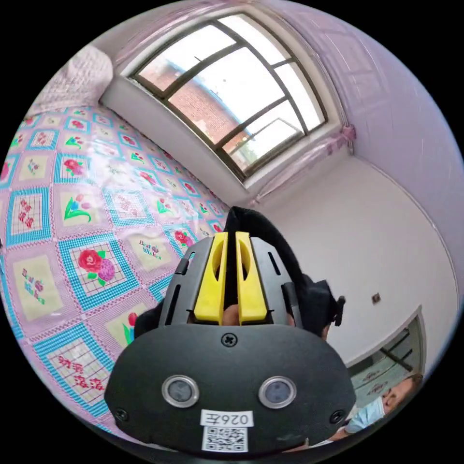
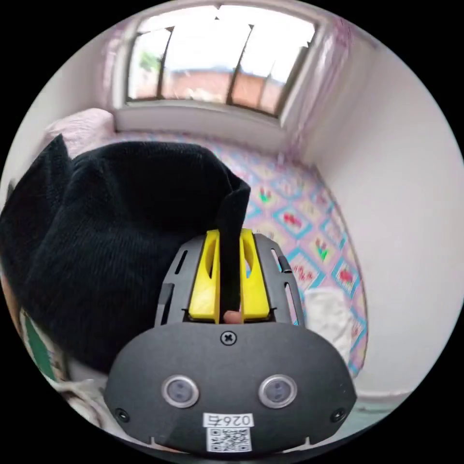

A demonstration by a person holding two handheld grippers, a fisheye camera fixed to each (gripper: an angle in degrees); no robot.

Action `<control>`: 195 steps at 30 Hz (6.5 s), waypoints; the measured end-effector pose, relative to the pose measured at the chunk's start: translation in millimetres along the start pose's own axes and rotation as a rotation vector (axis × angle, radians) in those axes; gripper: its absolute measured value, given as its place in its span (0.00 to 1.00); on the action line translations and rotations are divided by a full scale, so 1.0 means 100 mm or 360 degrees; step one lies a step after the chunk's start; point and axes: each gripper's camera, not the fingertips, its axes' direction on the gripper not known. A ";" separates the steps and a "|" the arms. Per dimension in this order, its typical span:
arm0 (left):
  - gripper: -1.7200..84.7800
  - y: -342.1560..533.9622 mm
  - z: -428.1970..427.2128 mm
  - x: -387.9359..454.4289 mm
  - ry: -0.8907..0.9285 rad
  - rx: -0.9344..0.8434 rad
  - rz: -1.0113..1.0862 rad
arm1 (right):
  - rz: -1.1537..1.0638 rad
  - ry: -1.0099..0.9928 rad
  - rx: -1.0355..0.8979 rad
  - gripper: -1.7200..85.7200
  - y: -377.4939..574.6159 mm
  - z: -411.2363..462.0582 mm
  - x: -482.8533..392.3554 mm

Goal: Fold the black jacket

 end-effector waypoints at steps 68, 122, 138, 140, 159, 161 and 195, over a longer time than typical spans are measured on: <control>0.23 1.36 3.29 -2.35 0.0039 -0.1547 0.0166 | 0.0320 -0.0451 -0.0095 0.12 2.85 1.88 0.44; 0.23 0.90 3.41 -3.11 0.0026 -0.1613 -0.0151 | 0.0699 -0.1490 0.0341 0.02 1.61 -0.57 2.59; 0.01 0.29 4.21 -2.30 0.0001 -0.1451 0.0226 | 0.0239 -0.1674 0.0129 0.02 1.24 -0.75 1.94; 0.01 0.40 4.29 -2.37 -0.0118 -0.1494 0.0247 | 0.0263 -0.1730 -0.0077 0.02 1.22 -0.21 1.48; 0.21 0.81 4.37 -2.43 -0.0252 -0.1686 0.0289 | 0.0332 -0.1812 -0.0016 0.09 1.77 0.10 1.76; 0.20 0.83 4.15 -2.38 -0.0243 -0.1634 0.0318 | 0.0444 -0.1514 0.0045 0.08 1.96 0.15 2.06; 0.07 2.44 0.07 -0.72 -0.0764 -0.1089 0.1162 | -0.0251 -0.1893 0.0018 0.01 1.50 1.08 0.95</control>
